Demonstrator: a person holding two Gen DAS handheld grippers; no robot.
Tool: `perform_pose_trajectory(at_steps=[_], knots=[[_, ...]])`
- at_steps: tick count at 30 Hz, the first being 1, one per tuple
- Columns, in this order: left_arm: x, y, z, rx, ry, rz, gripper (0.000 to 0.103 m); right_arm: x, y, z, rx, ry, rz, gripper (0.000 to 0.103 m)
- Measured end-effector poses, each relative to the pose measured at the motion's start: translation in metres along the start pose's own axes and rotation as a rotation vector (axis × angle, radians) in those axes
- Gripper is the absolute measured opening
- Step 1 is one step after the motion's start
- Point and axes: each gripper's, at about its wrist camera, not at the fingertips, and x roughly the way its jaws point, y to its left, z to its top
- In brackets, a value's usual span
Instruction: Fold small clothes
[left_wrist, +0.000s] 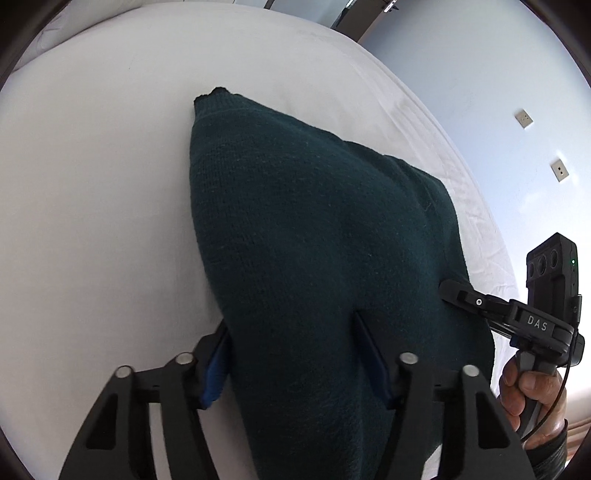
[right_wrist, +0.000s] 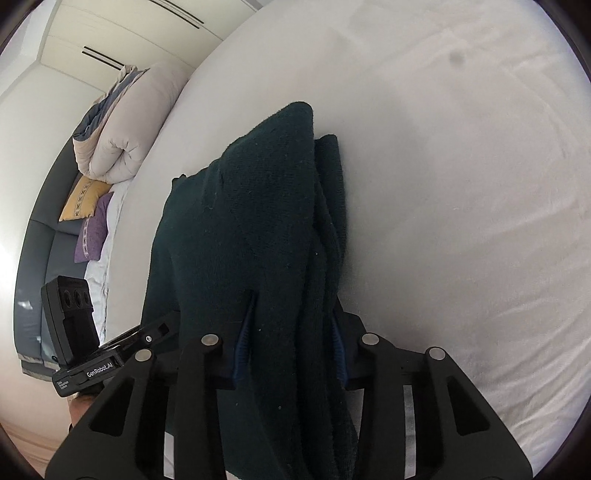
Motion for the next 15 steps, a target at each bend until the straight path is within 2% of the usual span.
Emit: perform_pose_trajectory(at_steps=[2,3,6,8,11,15], knots=[[-0.009,-0.001,-0.006,0.033,-0.009,0.024,0.046,0.006,0.011,0.0,-0.043,-0.016,-0.05,0.026],[-0.014,-0.004,-0.009,0.049,-0.014,0.038,0.043,0.004,0.025,-0.005,-0.104,-0.037,-0.116,0.024],[-0.036,-0.014,-0.022,0.098,-0.036,0.098,0.04,-0.007,0.067,-0.022,-0.258,-0.092,-0.269,0.021],[-0.056,-0.017,-0.036,0.125,-0.061,0.127,0.039,-0.016,0.098,-0.04,-0.349,-0.12,-0.312,0.02],[-0.094,-0.011,-0.068,0.147,-0.102,0.151,0.039,-0.029,0.135,-0.073,-0.444,-0.153,-0.338,0.02],[-0.142,0.008,-0.122,0.172,-0.131,0.191,0.039,-0.044,0.16,-0.129,-0.456,-0.162,-0.259,0.02]])
